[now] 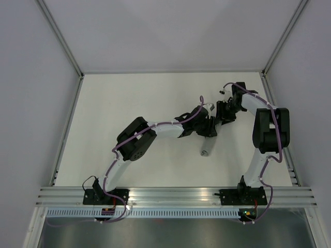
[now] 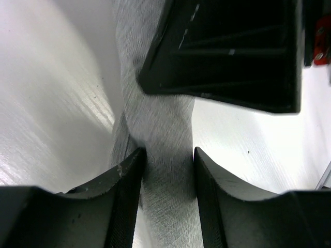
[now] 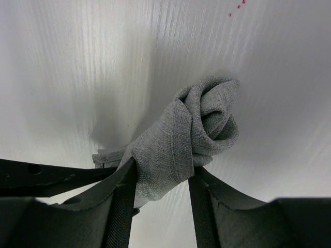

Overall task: Fold the napkin, place the utensils inside, and roll it up
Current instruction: Roll the napkin with the utensil

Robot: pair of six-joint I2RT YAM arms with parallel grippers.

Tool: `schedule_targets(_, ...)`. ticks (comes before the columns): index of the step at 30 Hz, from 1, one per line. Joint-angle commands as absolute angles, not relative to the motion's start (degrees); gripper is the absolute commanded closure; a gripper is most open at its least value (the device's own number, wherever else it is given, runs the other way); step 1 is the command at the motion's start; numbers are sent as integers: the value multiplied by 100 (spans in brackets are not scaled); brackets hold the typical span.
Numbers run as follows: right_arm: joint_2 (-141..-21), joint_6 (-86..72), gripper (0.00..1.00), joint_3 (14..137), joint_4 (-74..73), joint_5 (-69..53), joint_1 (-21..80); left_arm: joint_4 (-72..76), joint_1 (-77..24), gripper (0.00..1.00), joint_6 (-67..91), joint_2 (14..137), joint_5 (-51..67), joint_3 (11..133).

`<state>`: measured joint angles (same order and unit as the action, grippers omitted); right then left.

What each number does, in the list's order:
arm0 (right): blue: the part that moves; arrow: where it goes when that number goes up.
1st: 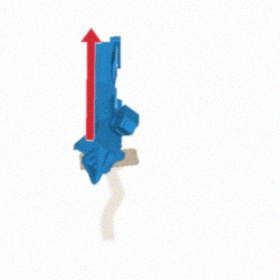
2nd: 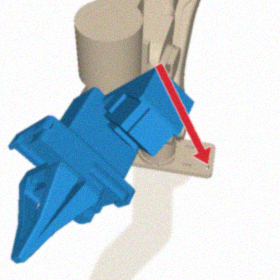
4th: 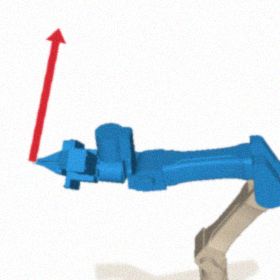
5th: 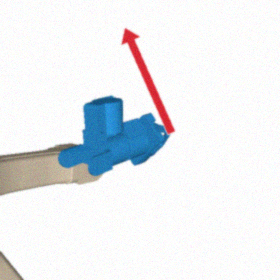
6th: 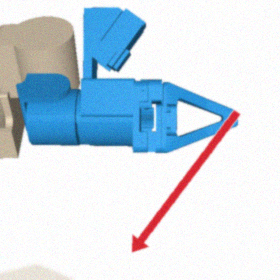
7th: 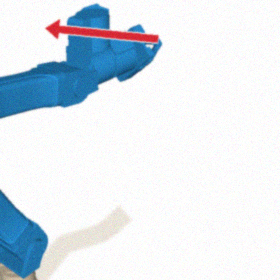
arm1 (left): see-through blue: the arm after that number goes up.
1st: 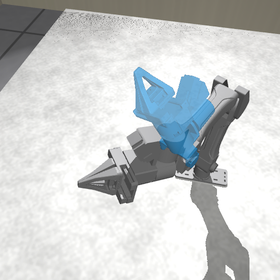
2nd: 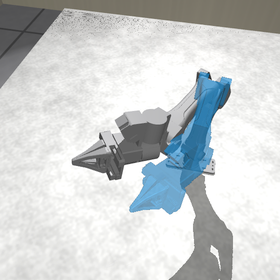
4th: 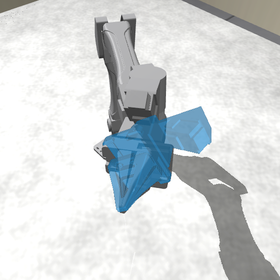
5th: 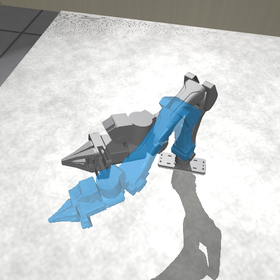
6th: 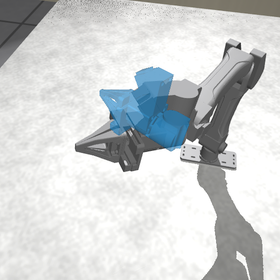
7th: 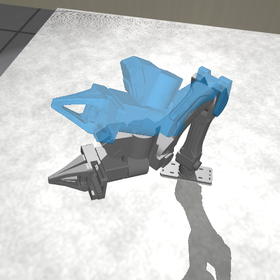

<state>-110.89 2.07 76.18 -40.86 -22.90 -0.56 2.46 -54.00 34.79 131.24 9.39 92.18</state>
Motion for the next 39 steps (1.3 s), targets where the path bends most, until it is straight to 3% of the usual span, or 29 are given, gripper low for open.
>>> schedule_targets(1,-11171,79,52,7989,-3885,-1416,-44,-44,-5344,50,3490,12982,976,9009)
schedule_targets(12,-11741,299,53,8779,-3858,-422,193,-176,-5194,47,3076,12165,1134,8921)
schedule_targets(25,-12779,650,52,10238,-4061,737,632,-88,-5106,47,2830,10723,976,7665)
schedule_targets(39,-13043,1116,44,10468,-3788,1072,1116,-237,-5089,46,2698,10301,949,7418)
